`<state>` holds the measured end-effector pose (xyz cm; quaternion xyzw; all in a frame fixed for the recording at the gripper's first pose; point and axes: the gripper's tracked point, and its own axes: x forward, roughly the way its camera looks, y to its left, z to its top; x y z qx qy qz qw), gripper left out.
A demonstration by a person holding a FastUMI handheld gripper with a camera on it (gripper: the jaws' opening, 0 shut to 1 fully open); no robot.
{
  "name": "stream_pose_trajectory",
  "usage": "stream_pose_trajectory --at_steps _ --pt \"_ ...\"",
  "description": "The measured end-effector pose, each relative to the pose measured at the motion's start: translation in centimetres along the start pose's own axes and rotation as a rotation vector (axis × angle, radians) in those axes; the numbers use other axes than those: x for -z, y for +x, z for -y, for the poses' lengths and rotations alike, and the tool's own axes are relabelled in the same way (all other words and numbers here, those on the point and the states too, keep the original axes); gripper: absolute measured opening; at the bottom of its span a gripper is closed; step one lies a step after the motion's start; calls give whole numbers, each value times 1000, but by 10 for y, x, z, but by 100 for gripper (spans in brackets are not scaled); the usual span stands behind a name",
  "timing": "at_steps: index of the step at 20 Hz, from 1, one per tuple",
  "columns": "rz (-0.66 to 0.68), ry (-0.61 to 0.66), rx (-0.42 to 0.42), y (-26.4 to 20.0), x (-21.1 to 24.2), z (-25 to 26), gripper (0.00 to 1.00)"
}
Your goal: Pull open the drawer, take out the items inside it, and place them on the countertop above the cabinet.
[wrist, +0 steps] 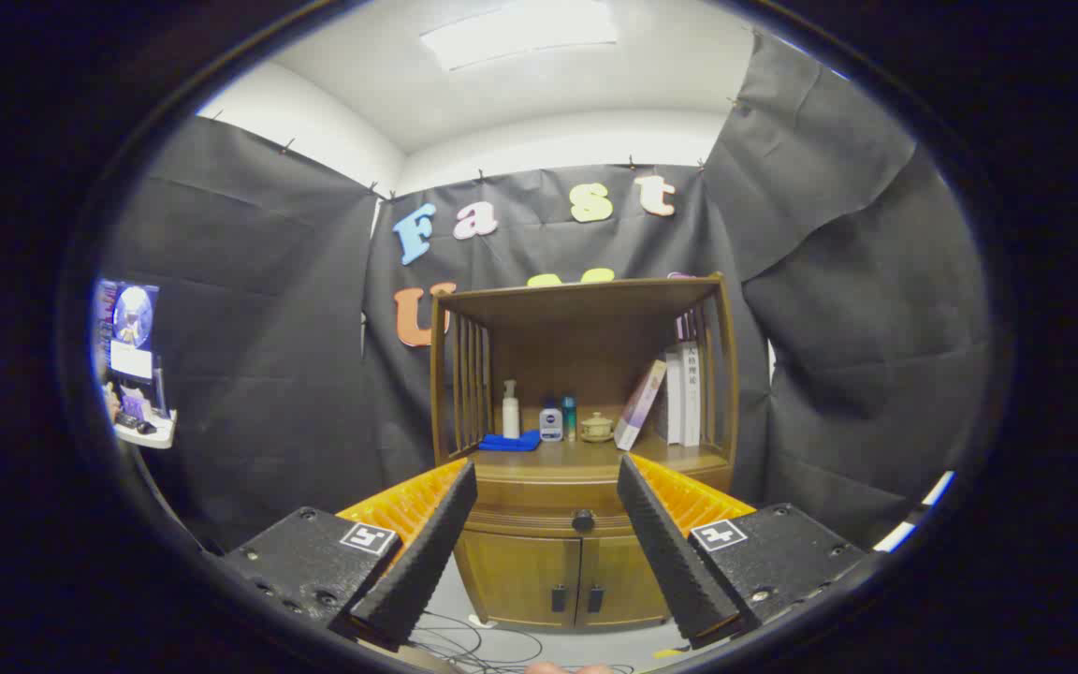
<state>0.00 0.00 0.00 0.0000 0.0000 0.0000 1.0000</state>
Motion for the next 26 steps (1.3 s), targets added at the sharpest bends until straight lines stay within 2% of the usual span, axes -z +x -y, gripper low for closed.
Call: stream_pose_trajectory --at_steps 13,20,26 --pt "-55 52 21 2 34 10 100" --pt "-88 42 53 29 58 23 99" --pt "-121 27 38 66 86 22 99"
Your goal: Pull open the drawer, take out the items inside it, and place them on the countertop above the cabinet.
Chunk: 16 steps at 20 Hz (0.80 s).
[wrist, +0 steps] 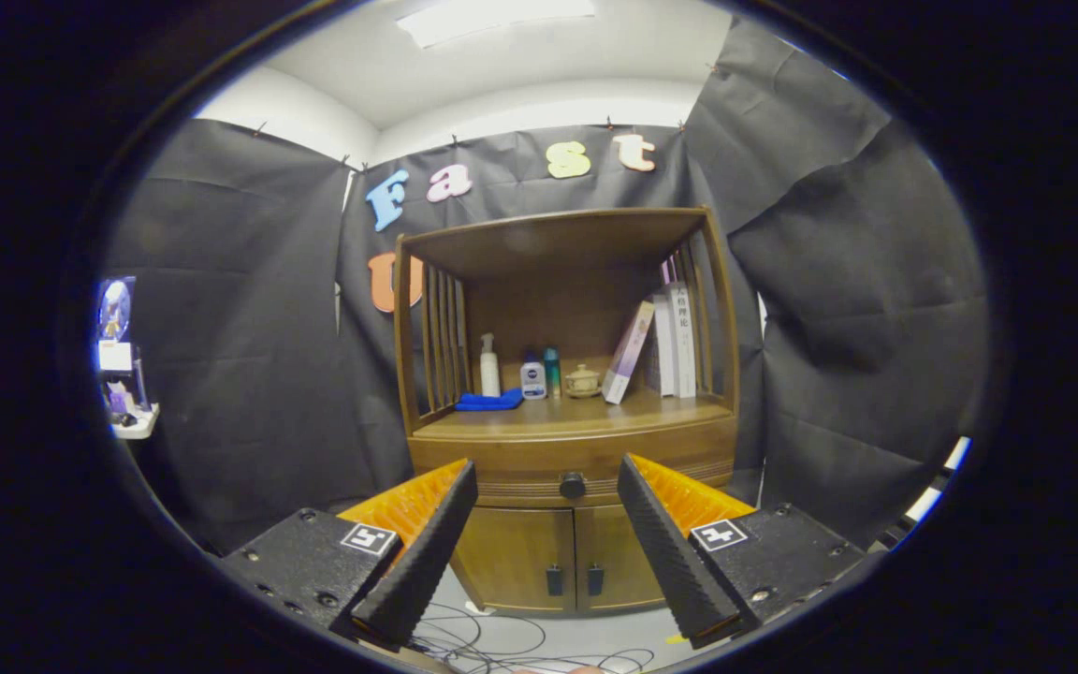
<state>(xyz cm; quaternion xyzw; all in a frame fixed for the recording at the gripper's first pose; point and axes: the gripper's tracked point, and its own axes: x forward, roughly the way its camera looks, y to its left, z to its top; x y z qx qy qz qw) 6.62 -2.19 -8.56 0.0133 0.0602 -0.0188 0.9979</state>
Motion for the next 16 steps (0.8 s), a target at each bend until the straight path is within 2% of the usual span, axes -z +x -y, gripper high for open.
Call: stream_pose_trajectory --at_steps 10,16 --pt "-101 -50 20 127 58 17 99" --pt "-143 -117 39 207 92 24 91"
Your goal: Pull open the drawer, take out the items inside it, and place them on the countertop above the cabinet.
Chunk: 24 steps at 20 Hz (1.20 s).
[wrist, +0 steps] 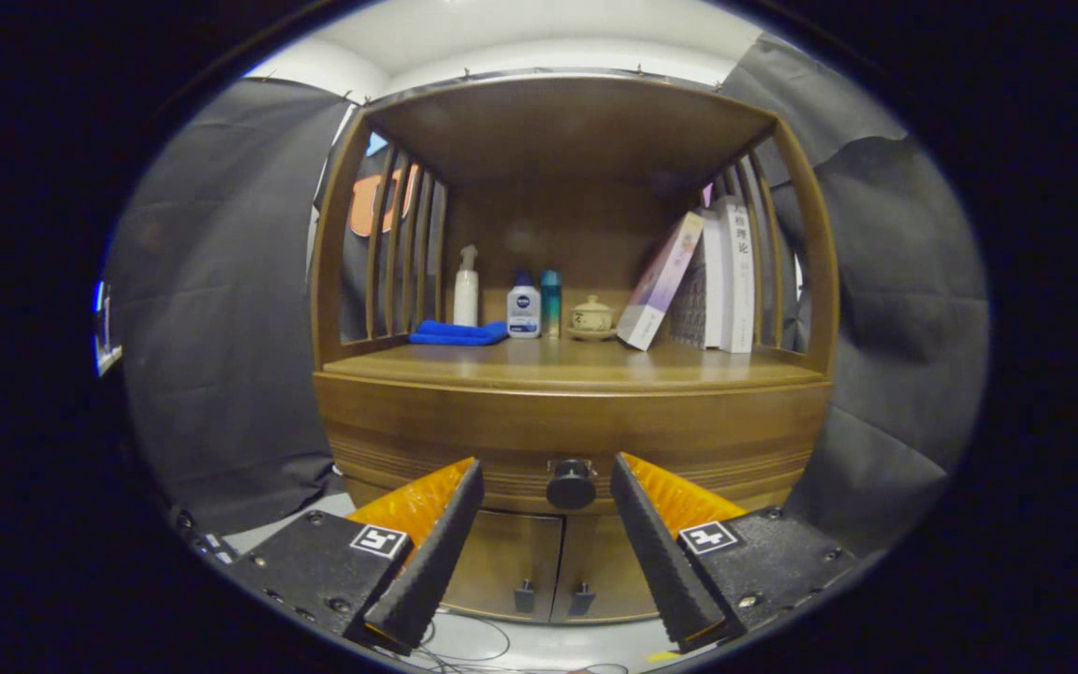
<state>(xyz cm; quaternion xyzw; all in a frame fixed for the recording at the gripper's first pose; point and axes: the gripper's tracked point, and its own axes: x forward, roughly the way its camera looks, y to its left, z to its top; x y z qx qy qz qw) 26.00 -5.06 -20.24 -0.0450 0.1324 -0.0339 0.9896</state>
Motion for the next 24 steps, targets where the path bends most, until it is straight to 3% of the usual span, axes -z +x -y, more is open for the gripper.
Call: stream_pose_trajectory --at_steps 5,8,10,12,15,24 --pt "-27 -74 80 53 27 11 75" --pt "-5 -54 98 67 30 21 69" --pt "4 -59 73 73 30 23 54" --pt "28 -75 75 69 29 27 52" --pt "38 20 62 74 33 25 49" --pt "-11 10 65 64 36 27 34"
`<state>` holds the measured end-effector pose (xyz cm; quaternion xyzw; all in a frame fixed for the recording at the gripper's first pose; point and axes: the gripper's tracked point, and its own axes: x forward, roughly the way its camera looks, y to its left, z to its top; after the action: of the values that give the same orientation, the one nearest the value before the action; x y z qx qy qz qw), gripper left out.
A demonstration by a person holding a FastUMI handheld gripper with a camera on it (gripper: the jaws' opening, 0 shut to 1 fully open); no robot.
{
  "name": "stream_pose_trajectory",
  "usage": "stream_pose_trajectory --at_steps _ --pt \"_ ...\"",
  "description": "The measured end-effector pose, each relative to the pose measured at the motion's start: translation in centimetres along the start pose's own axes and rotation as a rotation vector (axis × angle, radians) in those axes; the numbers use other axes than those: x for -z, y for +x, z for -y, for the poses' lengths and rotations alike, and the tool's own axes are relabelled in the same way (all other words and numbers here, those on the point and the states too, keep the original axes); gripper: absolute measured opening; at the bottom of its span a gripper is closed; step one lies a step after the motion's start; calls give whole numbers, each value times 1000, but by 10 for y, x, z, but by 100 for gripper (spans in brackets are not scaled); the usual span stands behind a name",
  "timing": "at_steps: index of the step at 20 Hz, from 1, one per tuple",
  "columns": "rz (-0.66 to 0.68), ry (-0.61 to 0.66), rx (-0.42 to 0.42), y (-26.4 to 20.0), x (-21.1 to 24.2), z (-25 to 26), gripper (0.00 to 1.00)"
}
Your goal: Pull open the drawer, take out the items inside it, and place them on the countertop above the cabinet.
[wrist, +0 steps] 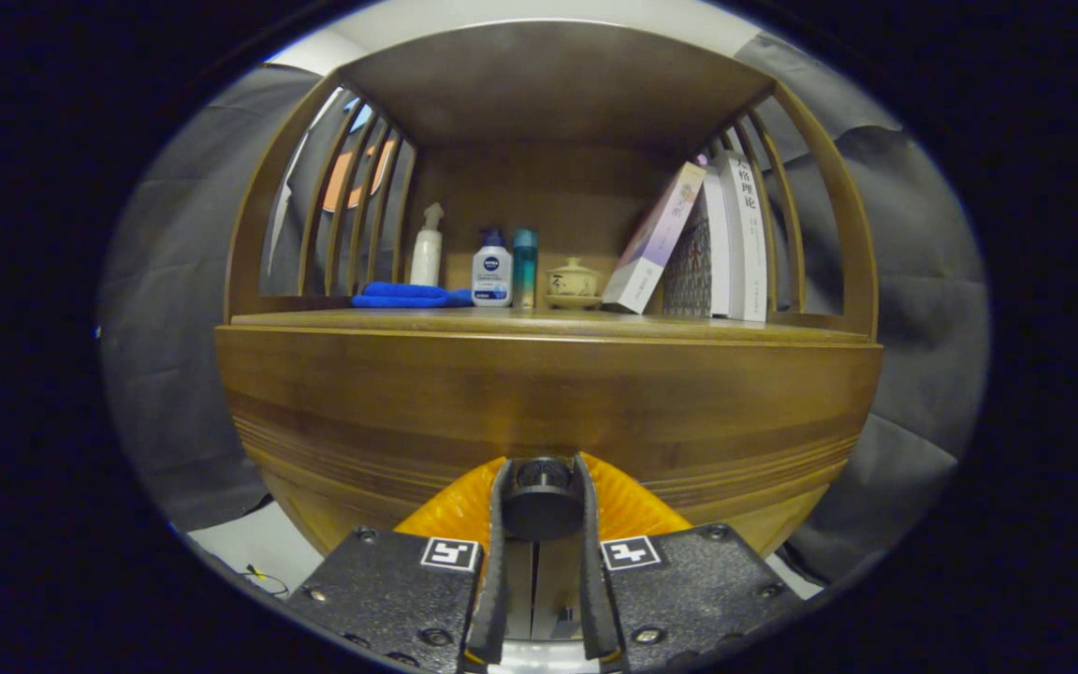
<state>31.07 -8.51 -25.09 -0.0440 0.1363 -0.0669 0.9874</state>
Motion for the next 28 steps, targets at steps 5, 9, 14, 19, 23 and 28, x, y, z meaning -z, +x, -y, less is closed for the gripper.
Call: stream_pose_trajectory --at_steps 5,9,14,19,23,28 --pt "-7 2 -10 -48 10 -1 33" --pt "-7 -5 -20 -90 19 0 33" --pt "-16 -25 -34 -140 34 -10 33" --pt "-28 -4 -54 -178 44 -18 33" --pt "-34 -8 -61 -200 52 -21 33" --pt "-39 -20 -63 -222 58 -24 33"
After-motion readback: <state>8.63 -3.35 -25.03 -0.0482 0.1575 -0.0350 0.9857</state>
